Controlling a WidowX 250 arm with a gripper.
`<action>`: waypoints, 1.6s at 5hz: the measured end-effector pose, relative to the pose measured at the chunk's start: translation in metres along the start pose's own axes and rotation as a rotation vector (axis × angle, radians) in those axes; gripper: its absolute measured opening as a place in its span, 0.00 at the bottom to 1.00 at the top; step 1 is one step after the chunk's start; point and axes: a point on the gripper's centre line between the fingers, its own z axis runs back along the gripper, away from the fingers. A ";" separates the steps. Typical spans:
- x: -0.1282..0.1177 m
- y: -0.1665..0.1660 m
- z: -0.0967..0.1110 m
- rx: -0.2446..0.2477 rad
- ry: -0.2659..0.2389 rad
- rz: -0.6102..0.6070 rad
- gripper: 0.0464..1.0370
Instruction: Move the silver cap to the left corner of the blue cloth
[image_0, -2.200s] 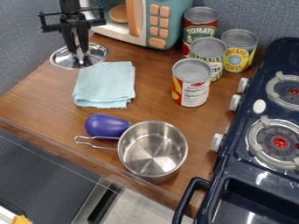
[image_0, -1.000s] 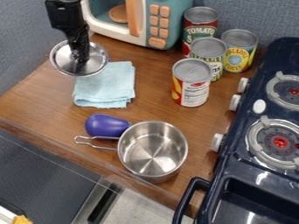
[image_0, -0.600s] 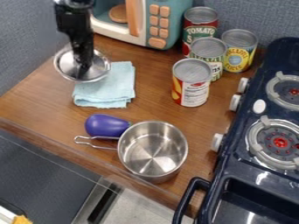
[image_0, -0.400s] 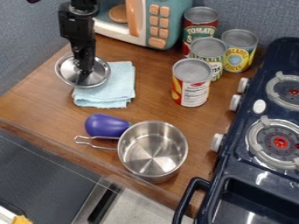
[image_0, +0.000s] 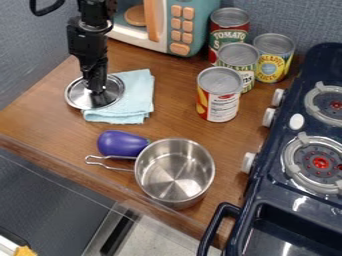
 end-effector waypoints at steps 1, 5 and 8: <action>0.001 0.000 0.001 0.002 0.005 -0.010 0.11; -0.004 0.002 0.003 0.028 0.056 -0.019 0.96; 0.035 0.009 0.088 -0.168 0.106 -0.158 0.96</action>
